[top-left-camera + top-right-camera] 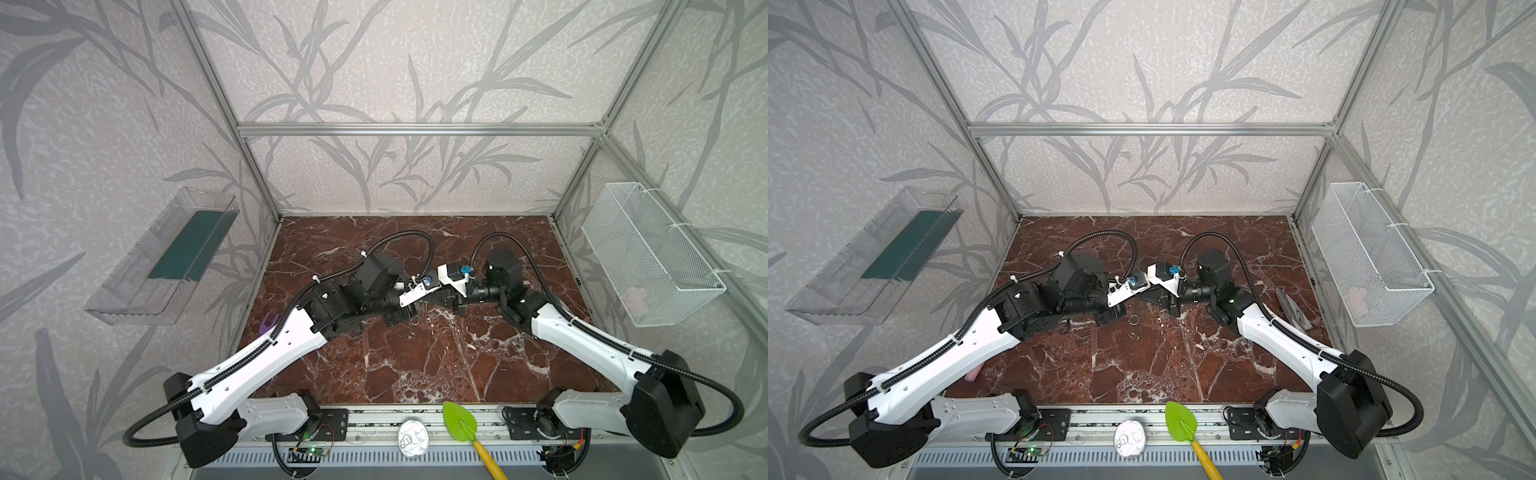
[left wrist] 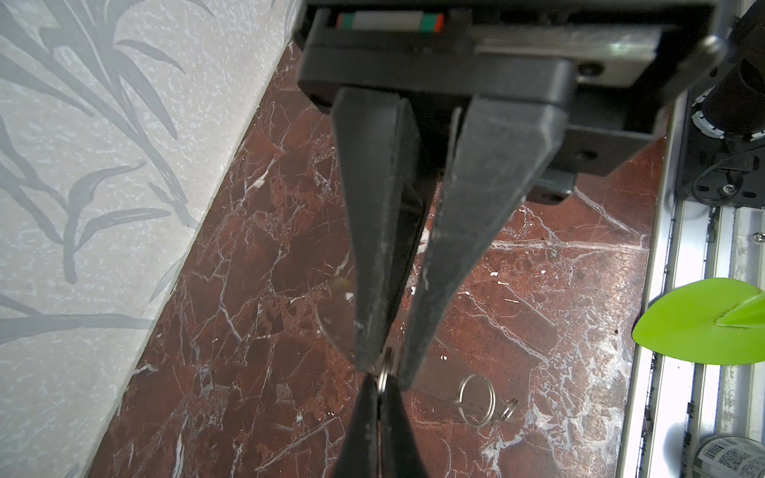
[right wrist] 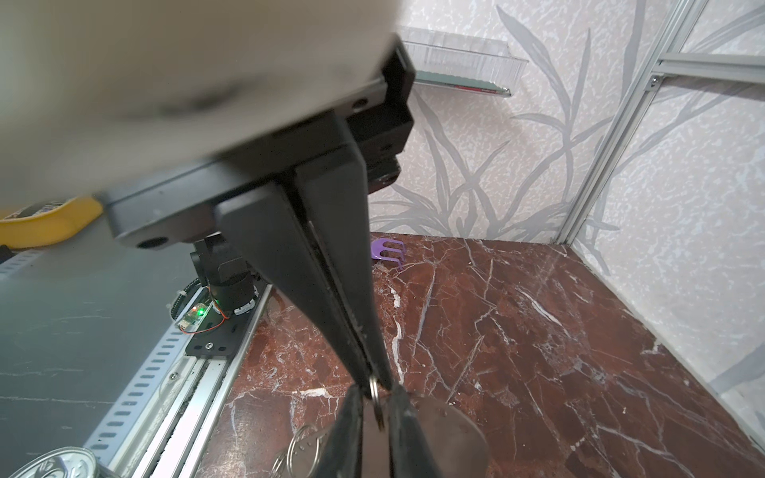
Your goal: Put the keys on the keyring
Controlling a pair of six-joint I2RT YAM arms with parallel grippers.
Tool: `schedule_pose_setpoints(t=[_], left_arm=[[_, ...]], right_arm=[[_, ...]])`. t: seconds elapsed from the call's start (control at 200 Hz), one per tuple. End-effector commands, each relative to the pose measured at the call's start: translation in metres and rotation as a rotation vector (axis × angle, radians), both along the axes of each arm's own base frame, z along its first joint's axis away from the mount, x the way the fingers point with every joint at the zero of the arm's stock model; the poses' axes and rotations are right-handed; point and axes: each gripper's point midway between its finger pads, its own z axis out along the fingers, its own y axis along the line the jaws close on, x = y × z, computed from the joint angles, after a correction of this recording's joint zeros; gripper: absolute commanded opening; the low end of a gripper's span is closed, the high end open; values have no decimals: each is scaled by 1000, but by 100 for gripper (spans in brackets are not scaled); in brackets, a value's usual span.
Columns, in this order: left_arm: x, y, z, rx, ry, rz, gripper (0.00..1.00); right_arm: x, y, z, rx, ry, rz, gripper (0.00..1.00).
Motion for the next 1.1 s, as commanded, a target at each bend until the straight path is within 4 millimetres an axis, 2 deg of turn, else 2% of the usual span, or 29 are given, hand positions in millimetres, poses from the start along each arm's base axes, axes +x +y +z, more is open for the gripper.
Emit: schedule_pose_setpoints(t=[0.0,0.25,0.37,0.48,0.63,0.825,1.025,1.095], left_arm=[[-6,-9,22,-72,-44,-61,0],[-7,-10,24,-81,-51,-69,0],[-8,-11,25,-84,-52,-74,0],[-8,-11,26,-88,-56,-78,0],[-9,-11,27,-94,-57,-83,0],[-11,-13,28,-111,-55,-91,0],[-7,-11,28,-121,-72,-62,0],[-4,-8,30,-136,-90,-41,9]], right_arm=[[1,5,8,8,-9,14,16],[1,6,9,3,-8,21,19],[1,6,8,-2,-4,24,13],[3,7,6,-11,-4,16,16],[4,7,7,-11,-5,17,16],[4,8,8,-9,-3,25,0],[7,6,13,13,-13,2,0],[9,4,16,29,-7,-7,0]])
